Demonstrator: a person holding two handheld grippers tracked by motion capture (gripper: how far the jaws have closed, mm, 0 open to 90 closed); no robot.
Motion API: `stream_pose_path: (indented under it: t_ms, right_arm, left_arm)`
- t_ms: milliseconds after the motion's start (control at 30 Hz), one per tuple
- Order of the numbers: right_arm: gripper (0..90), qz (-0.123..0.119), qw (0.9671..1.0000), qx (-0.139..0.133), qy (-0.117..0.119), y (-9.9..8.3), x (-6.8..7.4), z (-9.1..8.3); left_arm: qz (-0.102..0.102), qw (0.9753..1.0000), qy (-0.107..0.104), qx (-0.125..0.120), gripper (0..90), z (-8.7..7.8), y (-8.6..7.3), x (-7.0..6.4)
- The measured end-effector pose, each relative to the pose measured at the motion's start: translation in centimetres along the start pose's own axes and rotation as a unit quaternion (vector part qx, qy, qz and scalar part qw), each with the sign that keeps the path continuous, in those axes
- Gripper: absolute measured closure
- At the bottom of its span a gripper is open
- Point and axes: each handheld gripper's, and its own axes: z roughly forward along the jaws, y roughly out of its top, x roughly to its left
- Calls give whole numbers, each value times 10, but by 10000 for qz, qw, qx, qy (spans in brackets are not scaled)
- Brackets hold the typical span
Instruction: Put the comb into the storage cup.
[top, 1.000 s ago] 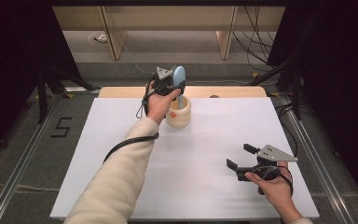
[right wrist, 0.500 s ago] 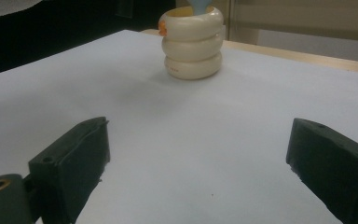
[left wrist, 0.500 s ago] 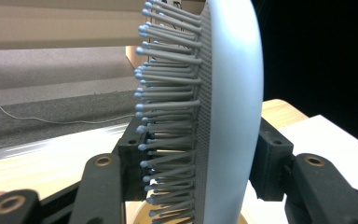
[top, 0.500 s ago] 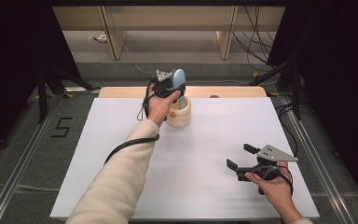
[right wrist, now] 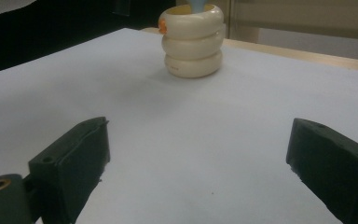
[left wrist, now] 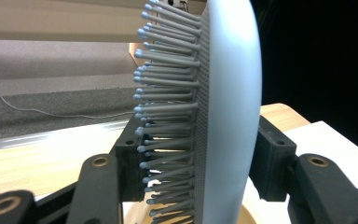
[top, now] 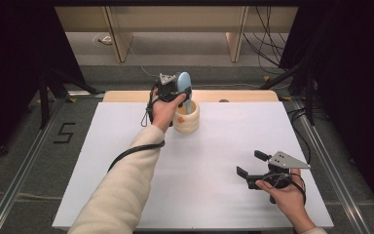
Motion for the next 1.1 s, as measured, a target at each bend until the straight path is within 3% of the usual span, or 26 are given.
stream_pose_path:
  t_ms: [300,633,1100]
  right_arm:
    - [70,10,10000,27,8,-1,0,1]
    - [70,10,10000,42,7,-1,1,1]
    - [70,5,10000,63,5,-2,1,2]
  left_arm:
    - [-284,9996,53,-14,449,-5,-2,10]
    - [-381,9992,129,17,435,-14,-6,24]
    - [-490,9985,221,110,399,-20,-11,34]
